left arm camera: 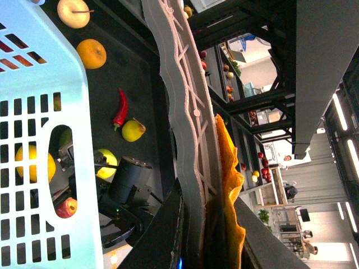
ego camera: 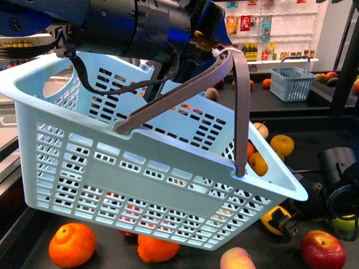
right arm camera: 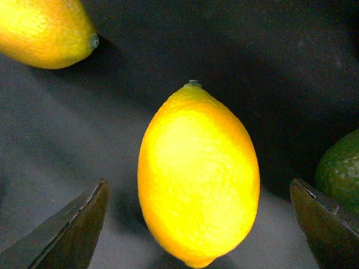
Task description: Pick lemon from shelf
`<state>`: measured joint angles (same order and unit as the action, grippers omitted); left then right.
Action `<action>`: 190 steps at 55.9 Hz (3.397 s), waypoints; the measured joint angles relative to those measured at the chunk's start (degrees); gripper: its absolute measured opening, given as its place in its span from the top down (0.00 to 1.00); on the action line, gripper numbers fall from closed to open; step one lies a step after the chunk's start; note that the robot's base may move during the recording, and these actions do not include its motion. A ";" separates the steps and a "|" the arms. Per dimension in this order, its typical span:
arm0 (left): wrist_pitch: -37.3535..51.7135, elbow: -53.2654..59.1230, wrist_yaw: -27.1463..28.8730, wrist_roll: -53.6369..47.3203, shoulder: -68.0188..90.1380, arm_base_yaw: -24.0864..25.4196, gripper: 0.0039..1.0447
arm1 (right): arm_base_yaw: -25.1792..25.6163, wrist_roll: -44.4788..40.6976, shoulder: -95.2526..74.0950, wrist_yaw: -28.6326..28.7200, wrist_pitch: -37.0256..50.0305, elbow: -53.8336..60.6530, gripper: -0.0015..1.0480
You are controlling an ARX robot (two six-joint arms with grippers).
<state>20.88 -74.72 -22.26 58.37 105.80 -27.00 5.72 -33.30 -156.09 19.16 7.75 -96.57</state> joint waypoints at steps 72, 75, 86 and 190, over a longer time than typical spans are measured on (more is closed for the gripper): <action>0.00 0.00 -0.02 -0.02 0.00 0.00 0.87 | 8.70 10.49 24.61 -3.32 21.33 25.57 0.38; 0.00 0.00 -0.02 -0.02 0.00 0.00 0.87 | 8.90 11.89 28.74 -2.27 21.33 28.13 0.38; 0.00 0.00 -0.09 0.02 0.00 0.00 0.87 | 5.44 18.12 42.95 1.49 19.19 32.39 0.38; -0.04 0.02 0.02 0.04 0.04 -0.04 0.87 | -10.80 32.61 95.93 -34.51 24.44 70.53 0.07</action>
<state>20.84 -74.70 -22.24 58.41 105.84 -27.05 -5.08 -0.69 -60.16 -15.35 32.18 -26.04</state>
